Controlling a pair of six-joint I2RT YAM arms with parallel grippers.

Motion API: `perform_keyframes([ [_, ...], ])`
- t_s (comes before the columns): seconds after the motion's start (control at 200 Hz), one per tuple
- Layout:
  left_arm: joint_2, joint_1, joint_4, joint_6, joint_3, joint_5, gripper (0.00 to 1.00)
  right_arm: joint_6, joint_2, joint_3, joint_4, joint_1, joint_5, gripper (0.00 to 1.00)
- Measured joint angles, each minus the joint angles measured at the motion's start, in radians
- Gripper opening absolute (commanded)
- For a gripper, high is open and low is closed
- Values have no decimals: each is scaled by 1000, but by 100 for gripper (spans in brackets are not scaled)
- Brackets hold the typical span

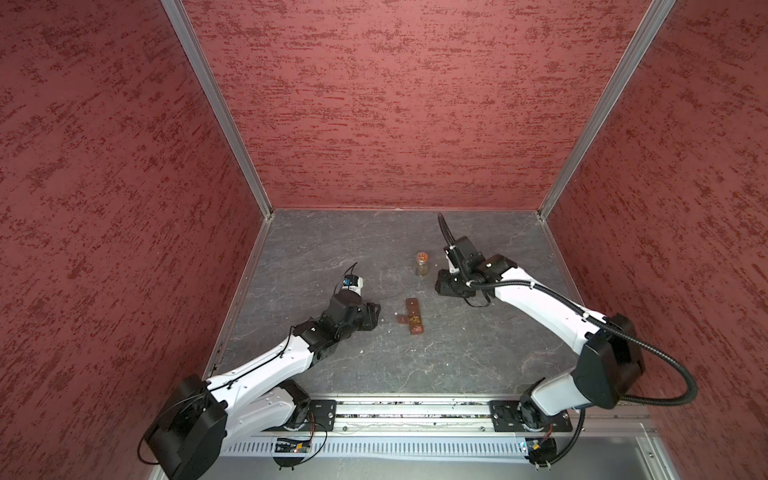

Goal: Sort the pills into containers

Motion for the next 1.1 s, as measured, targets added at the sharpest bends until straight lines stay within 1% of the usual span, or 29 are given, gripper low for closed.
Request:
perform_keyframes([
  [0.14,60,0,12,-77,-6,92,34,41,-10,-184,150,0,-53,38],
  [0.25,103,0,28,-113,-7,147,26,67,-8,-257,234,0,-92,34],
  [0.301,125,1,39,-125,-7,167,24,77,-2,-272,267,0,-108,34],
  [0.526,251,10,92,-151,-7,236,23,97,40,-278,378,0,-159,33],
  [0.797,377,9,160,-151,45,288,22,100,87,-279,417,0,-186,32],
  [1.102,406,-34,199,-140,105,308,23,100,132,-279,436,0,-206,32],
])
